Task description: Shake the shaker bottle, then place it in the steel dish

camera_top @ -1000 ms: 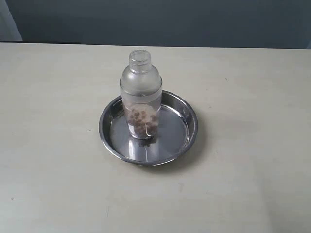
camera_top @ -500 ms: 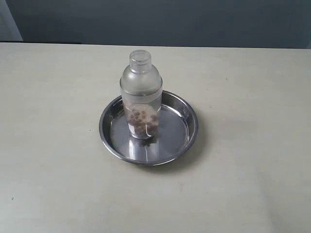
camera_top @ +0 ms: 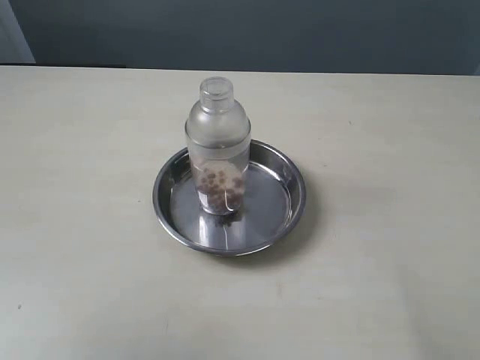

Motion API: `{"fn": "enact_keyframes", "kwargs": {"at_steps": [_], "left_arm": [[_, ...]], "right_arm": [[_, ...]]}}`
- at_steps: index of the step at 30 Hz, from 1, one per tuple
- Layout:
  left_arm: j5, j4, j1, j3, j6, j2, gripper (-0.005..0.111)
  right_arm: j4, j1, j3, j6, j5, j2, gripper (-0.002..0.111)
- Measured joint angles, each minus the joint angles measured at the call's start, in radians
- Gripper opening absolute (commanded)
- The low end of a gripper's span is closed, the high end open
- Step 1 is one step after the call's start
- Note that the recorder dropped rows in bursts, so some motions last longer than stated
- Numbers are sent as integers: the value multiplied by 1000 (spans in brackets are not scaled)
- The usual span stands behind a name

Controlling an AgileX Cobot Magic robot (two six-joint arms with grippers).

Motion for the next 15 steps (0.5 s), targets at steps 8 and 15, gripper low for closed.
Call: {"fn": "enact_keyframes", "kwargs": {"at_steps": [8, 15], "left_arm": [[-97, -12, 0, 105, 0, 0, 0], [-102, -10, 0, 105, 1, 0, 0]], "right_arm": [[0, 0, 0, -2, 0, 0, -1], [0, 0, 0, 0, 0, 0, -1]]}}
